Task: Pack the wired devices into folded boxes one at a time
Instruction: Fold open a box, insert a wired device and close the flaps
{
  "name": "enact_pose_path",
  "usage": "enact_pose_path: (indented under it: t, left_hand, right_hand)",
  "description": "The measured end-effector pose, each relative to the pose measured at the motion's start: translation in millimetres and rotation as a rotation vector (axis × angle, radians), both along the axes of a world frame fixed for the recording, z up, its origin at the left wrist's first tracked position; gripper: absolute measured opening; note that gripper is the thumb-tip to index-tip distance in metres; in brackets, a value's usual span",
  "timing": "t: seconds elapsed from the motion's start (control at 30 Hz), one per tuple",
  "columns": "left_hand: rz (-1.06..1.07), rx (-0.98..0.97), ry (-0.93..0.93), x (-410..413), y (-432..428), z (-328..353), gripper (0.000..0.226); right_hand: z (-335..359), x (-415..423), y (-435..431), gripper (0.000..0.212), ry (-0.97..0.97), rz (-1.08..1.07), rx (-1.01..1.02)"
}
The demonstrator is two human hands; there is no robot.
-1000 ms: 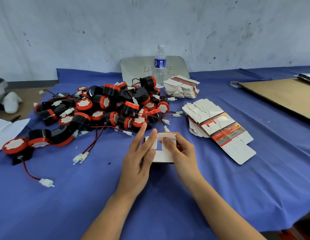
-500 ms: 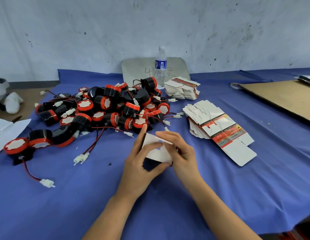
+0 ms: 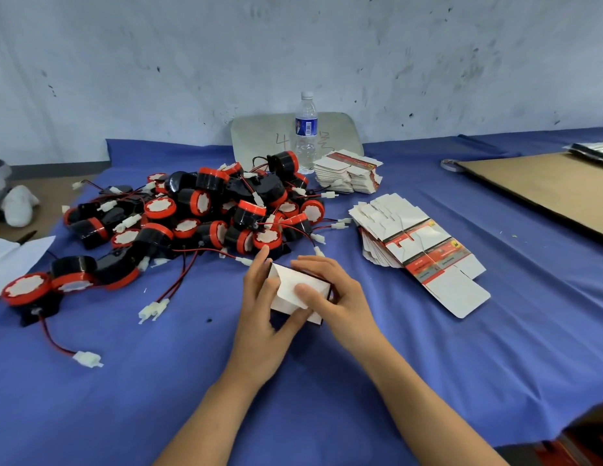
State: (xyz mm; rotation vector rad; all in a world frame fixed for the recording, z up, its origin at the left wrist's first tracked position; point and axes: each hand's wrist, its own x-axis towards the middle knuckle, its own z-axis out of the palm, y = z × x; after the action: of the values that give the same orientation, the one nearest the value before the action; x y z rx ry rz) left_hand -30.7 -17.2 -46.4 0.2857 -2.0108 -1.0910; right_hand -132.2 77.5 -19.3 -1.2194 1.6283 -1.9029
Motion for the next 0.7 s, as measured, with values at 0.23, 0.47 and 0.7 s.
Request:
enact_pose_path:
  t: [0.23, 0.47, 0.7]
  left_hand:
    - [0.003, 0.051, 0.015, -0.3, 1.3, -7.2, 0.101]
    - [0.177, -0.068, -0.006, -5.1, -1.4, -5.7, 0.112]
    - [0.162, -0.152, 0.012, -2.2, -3.1, -5.4, 0.114]
  right_hand:
    - [-2.2, -1.4, -1.6, 0.031, -0.052, -0.114, -0.009]
    - [-1.7, -3.5, -2.5, 0.030, -0.092, -0.034, -0.027]
    - [-5.2, -2.1, -5.8, 0.033, 0.158, -0.156, 0.015]
